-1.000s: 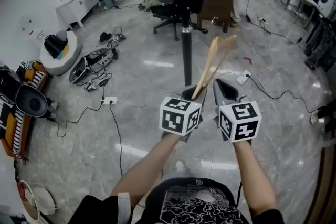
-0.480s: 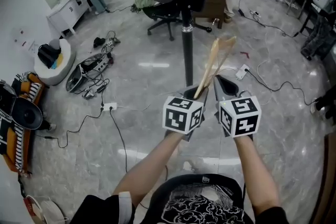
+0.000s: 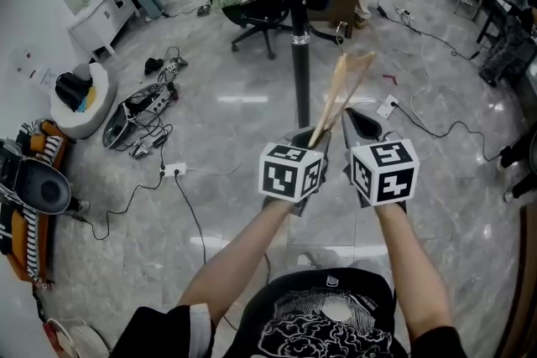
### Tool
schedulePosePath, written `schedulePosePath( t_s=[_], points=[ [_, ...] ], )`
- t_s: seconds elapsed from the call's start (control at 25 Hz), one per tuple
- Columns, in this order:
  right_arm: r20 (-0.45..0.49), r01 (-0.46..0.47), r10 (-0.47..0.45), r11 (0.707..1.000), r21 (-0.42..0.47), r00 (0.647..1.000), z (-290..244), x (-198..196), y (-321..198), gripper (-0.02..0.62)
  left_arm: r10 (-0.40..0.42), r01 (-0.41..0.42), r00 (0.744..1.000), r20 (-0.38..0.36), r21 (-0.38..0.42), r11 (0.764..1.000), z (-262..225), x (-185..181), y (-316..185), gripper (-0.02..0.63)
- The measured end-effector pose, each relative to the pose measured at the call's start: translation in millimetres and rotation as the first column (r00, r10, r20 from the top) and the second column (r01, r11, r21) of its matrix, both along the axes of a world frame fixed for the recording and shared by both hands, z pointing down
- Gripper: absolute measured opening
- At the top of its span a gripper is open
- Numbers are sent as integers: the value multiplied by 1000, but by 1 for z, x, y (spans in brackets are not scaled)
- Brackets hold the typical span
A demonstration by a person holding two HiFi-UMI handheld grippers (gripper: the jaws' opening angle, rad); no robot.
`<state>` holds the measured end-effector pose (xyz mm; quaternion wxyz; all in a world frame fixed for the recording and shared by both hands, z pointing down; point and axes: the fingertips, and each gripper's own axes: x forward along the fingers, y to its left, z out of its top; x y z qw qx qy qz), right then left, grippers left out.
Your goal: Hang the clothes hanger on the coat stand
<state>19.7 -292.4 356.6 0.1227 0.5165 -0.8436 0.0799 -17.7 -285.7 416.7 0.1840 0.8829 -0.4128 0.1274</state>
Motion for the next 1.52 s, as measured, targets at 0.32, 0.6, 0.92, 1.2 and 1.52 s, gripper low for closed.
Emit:
schedulePosePath(
  t_s=[0.32,0.6,0.92,1.2,1.52],
  points=[
    [-9,7,-8,1000,-17,1000,14,-6,-22,0,-8,8,1000,5,-18,1000,21,-9,-28,41],
    [-7,5,-5,999,-35,1000,18,-21,-42,0,-2,2,1000,6,-43,999,32,-23,-47,41],
    [-9,5,-6,998,-59,1000,24,-28,-59,0,0,1,1000,2,-59,998,41,-32,-69,41],
    [3,28,-28,997,-67,1000,32,-32,-66,0,-14,15,1000,14,-68,998,49,-34,-79,41],
    [-7,62,-63,996,-71,998,36,-34,-77,0,-39,40,999,9,-70,997,51,-36,-91,41]
  ],
)
